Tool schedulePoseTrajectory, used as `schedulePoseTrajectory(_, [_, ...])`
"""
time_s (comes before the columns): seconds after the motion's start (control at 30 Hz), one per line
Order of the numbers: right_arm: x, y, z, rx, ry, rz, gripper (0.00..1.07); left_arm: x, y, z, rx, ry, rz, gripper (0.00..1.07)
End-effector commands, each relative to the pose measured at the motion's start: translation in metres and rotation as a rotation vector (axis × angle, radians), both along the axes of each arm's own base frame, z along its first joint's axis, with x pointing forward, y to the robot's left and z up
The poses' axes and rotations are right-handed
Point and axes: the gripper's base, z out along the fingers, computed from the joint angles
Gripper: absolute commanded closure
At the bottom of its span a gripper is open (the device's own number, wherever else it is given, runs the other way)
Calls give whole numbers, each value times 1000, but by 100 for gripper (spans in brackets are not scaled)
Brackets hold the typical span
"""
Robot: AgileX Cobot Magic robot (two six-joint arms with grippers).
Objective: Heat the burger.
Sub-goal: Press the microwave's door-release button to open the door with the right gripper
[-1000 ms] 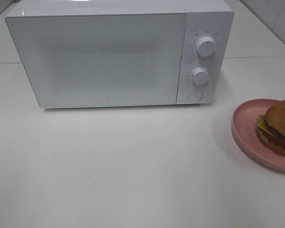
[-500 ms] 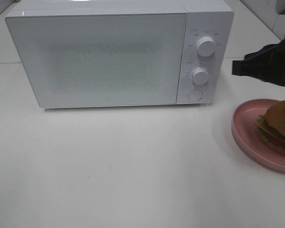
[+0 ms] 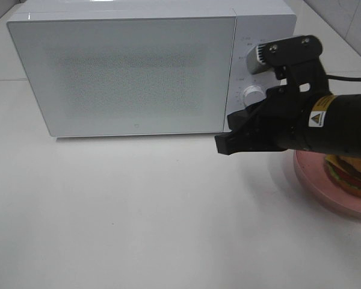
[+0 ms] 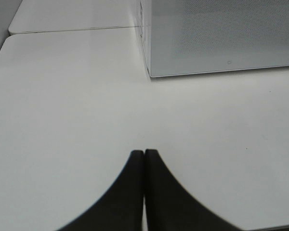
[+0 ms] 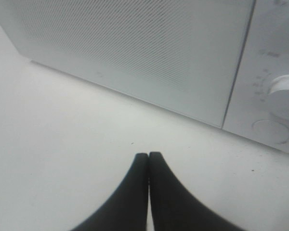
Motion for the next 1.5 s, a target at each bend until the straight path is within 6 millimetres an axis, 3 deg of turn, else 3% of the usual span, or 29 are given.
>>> schedulePoseTrajectory(0.03, [-2, 11, -6, 3, 15, 34, 107, -2, 0, 0, -1, -26, -6, 106])
schedulePoseTrajectory(0.57, [8, 22, -40, 72, 69, -8, 107, -2, 0, 0, -1, -26, -6, 106])
schedulePoseTrajectory(0.87, [22, 19, -47, 210, 16, -173, 107, -2, 0, 0, -1, -26, -6, 106])
schedulePoseTrajectory(0.97, [23, 19, -48, 222, 9, -190, 106, -2, 0, 0, -1, -26, -6, 106])
schedulePoseTrajectory(1.1, [30, 13, -42, 353, -31, -320, 106, -2, 0, 0, -1, -26, -6, 106])
schedulePoseTrajectory(1.5, [33, 11, -30, 678, 0, -433, 107, -2, 0, 0, -1, -26, -6, 106])
